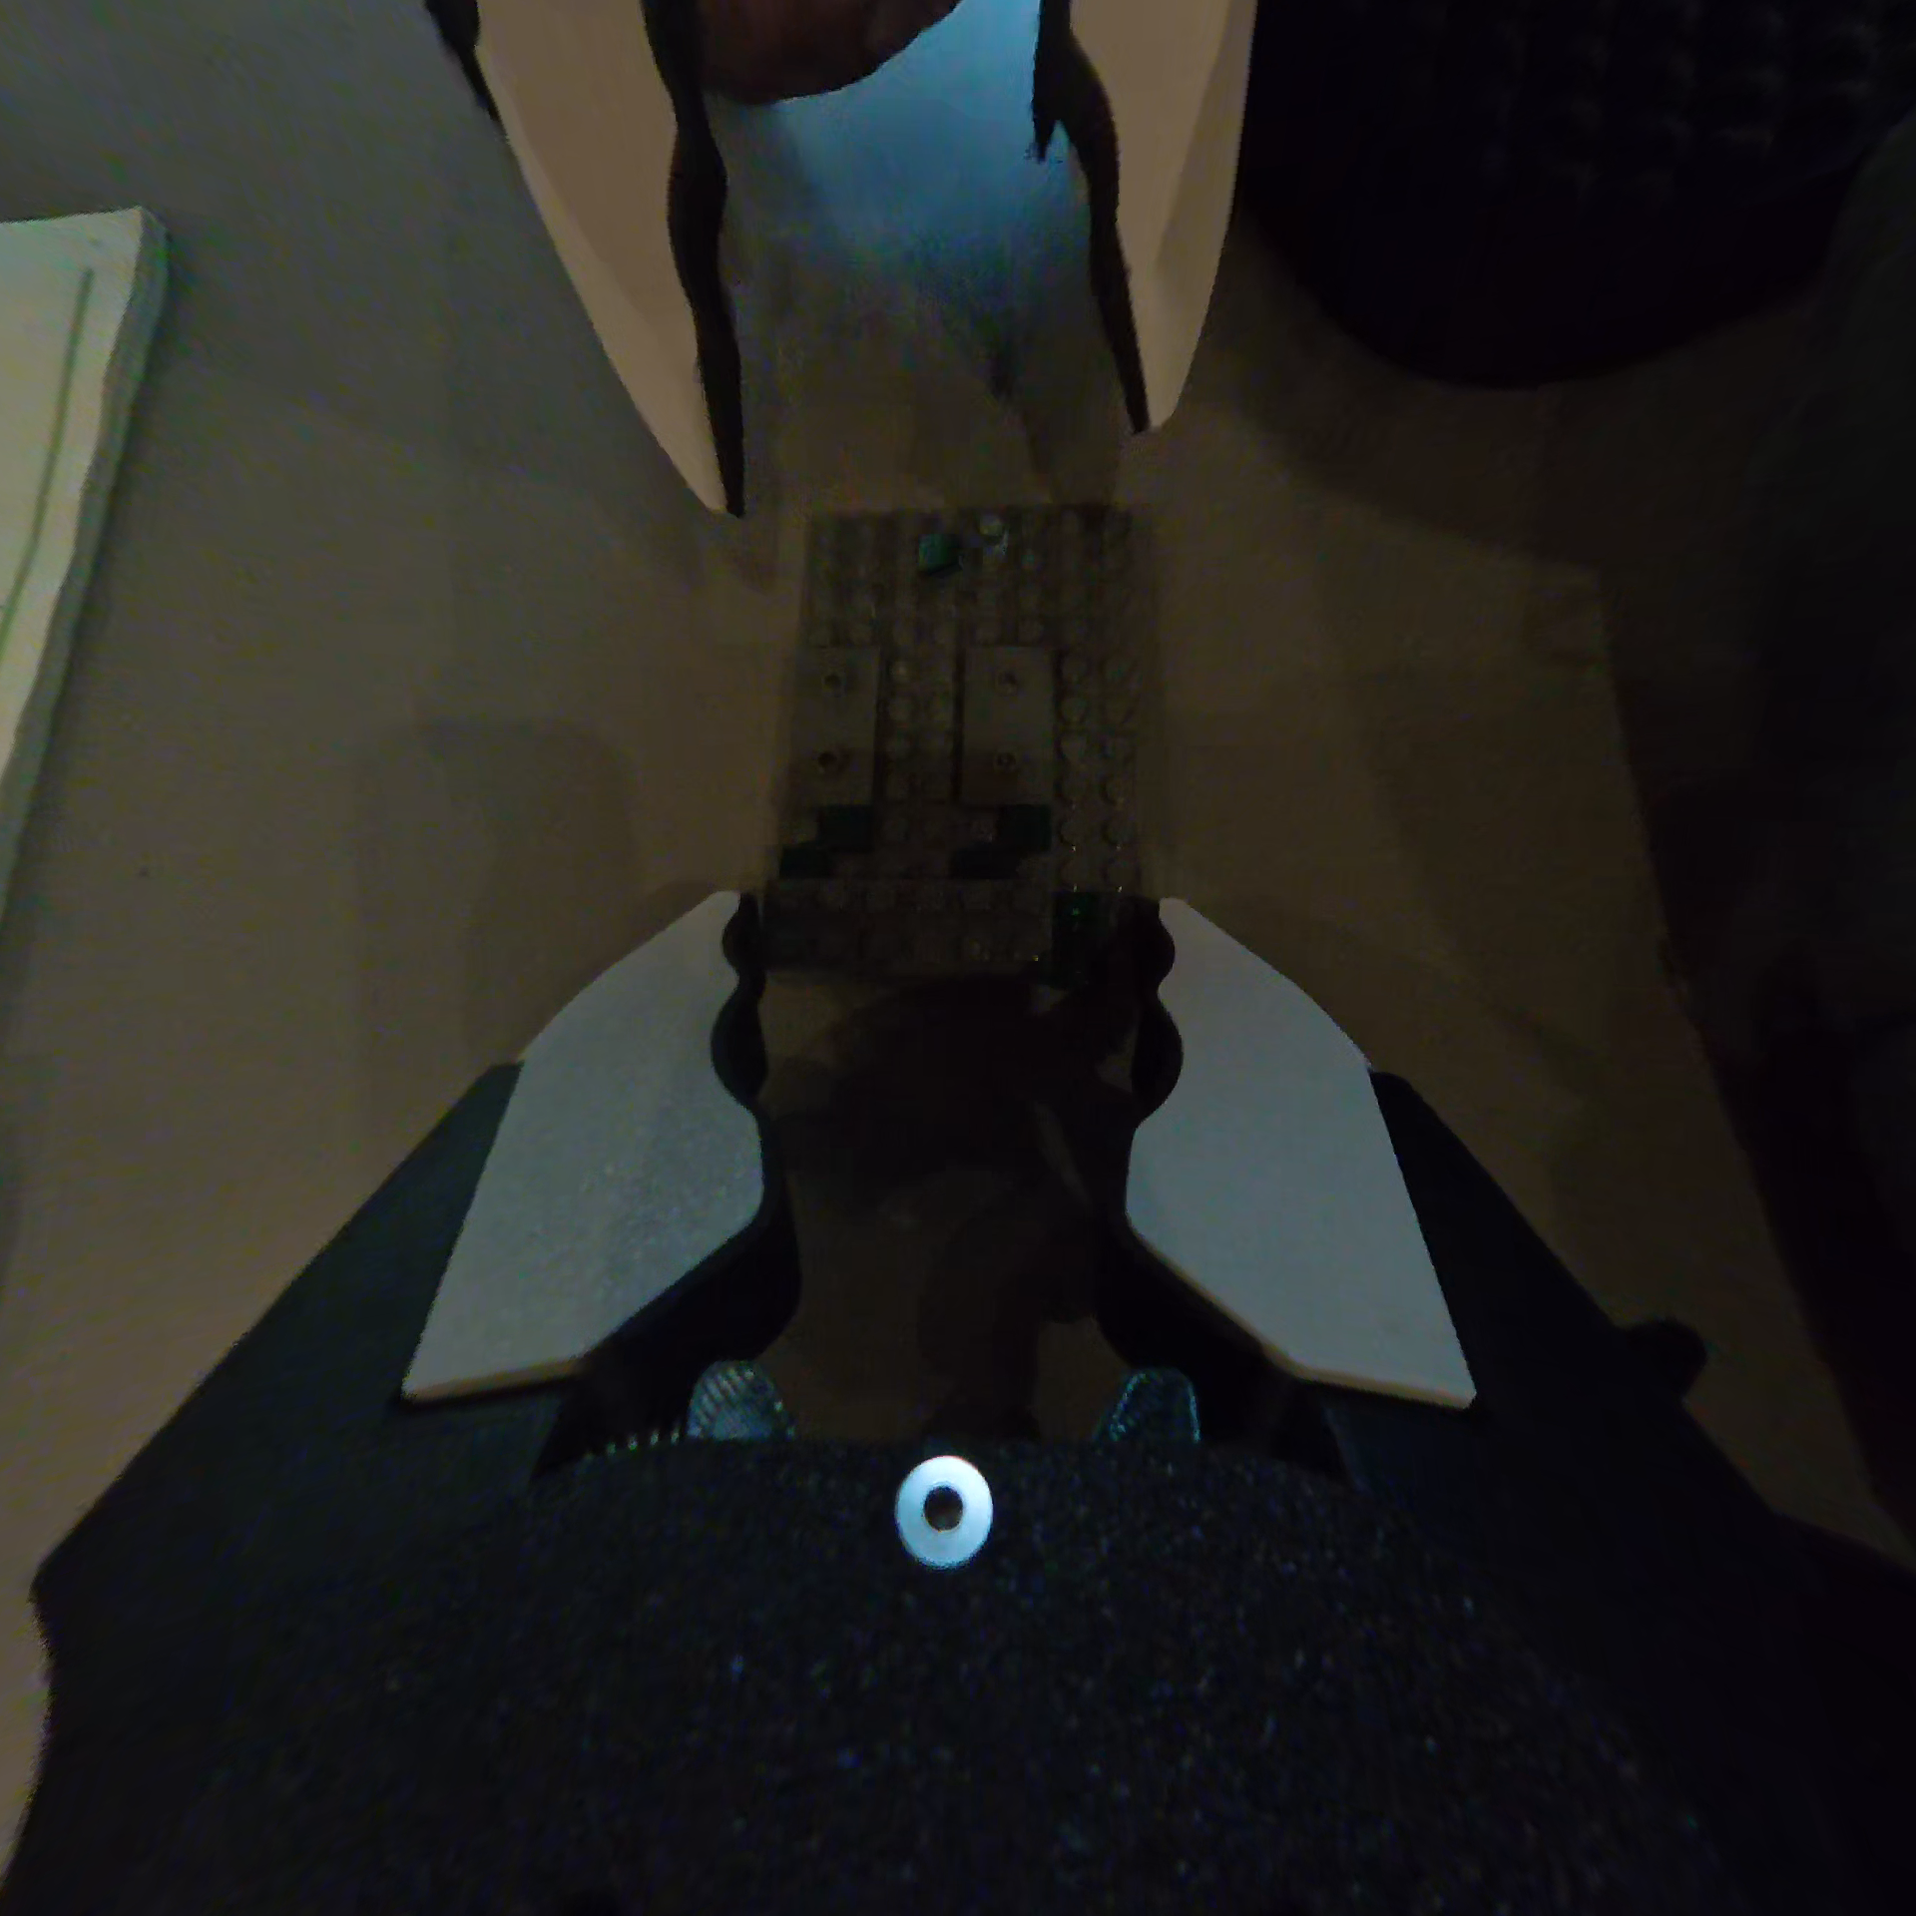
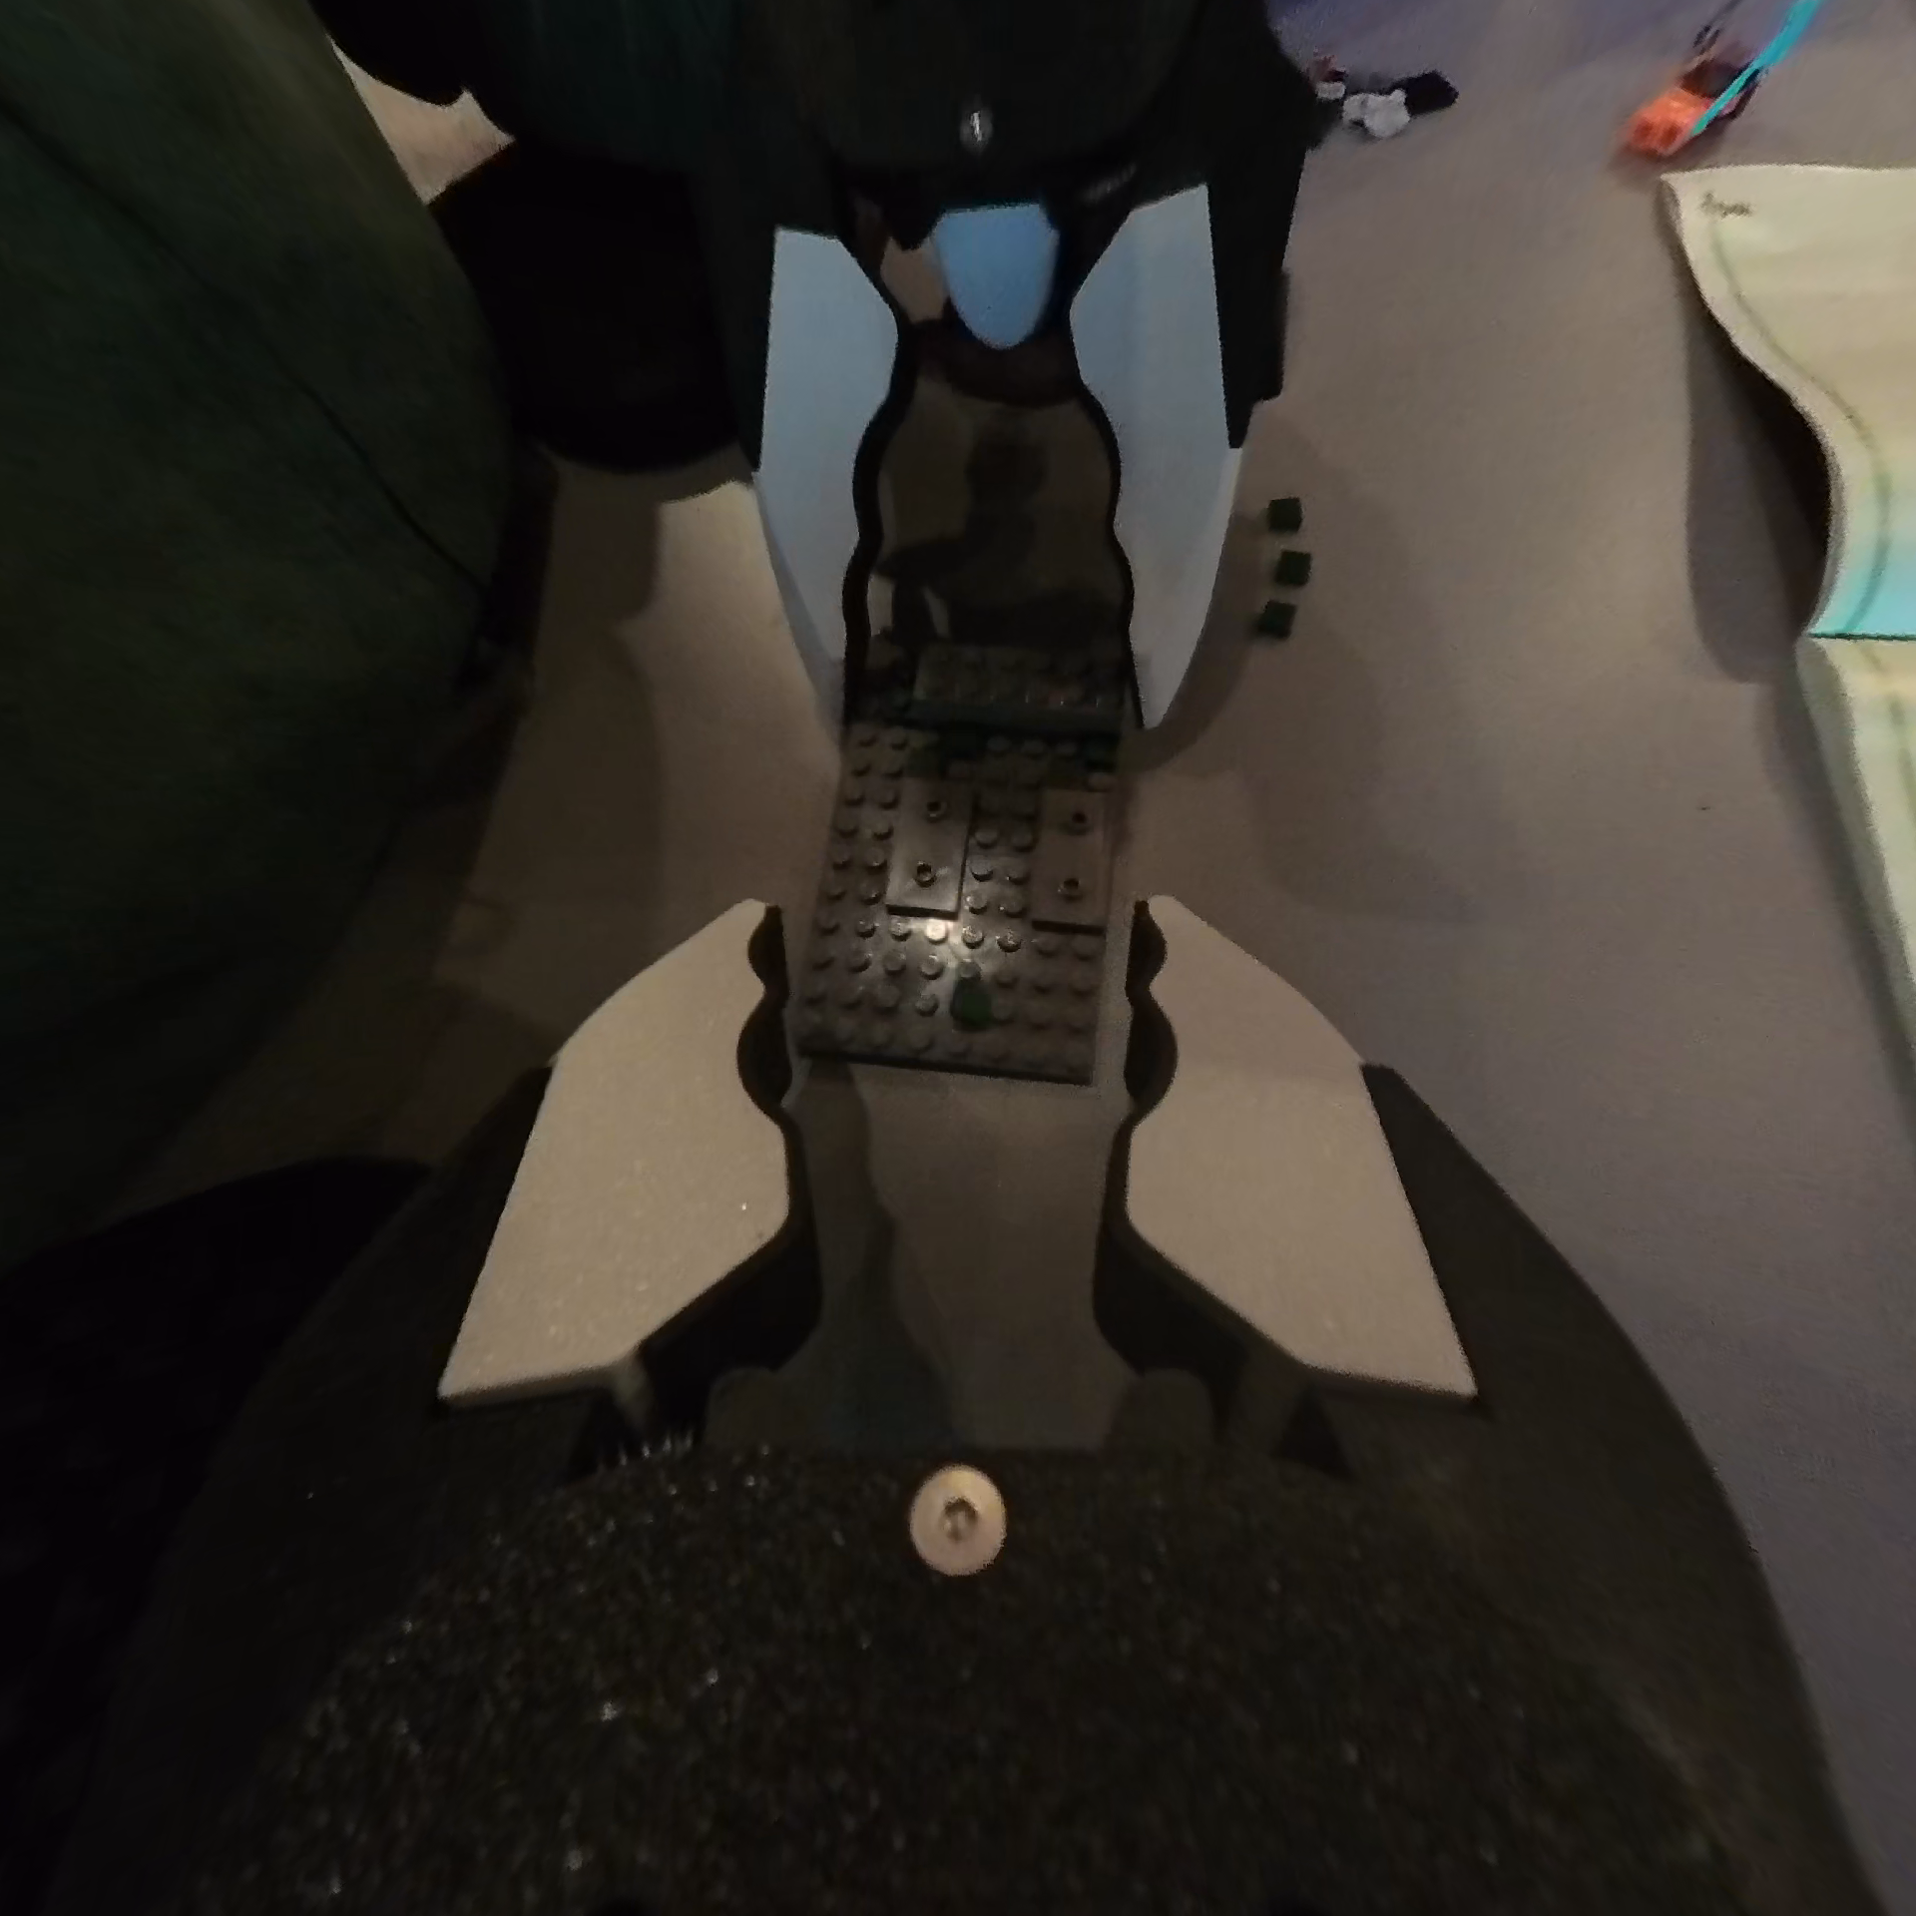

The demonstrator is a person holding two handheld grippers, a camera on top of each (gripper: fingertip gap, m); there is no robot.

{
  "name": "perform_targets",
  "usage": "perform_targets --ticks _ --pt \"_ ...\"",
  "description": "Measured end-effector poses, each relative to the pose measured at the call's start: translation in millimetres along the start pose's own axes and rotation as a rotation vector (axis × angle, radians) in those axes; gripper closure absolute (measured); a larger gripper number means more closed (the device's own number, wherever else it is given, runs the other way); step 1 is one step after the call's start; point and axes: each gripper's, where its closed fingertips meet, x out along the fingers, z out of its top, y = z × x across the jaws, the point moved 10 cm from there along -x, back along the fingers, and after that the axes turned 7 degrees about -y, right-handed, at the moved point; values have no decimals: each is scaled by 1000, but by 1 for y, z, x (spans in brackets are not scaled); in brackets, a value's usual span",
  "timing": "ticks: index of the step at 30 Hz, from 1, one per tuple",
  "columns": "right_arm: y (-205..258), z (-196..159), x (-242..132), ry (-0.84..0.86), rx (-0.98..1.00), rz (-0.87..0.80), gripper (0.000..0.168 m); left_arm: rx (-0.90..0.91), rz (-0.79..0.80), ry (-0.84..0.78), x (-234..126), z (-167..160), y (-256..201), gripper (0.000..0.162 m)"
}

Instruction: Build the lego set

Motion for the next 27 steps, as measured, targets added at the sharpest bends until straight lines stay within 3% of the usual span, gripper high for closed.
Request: perform_targets --ticks 5,9,12,27 --pt "3 -2 -6 48 3 -43 107 19 19 -21 0 -2 -1 92" --pt "6 -2 -10 107 -21 -95 137 28 30 -28 0 -2 -3 92" --pt "11 0 -3 180 -44 -120 151 30 28 -26 0 -3 -4 92" --pt "9 -3 14 281 26 -104 158 30 29 -33 2 -3 -6 92"
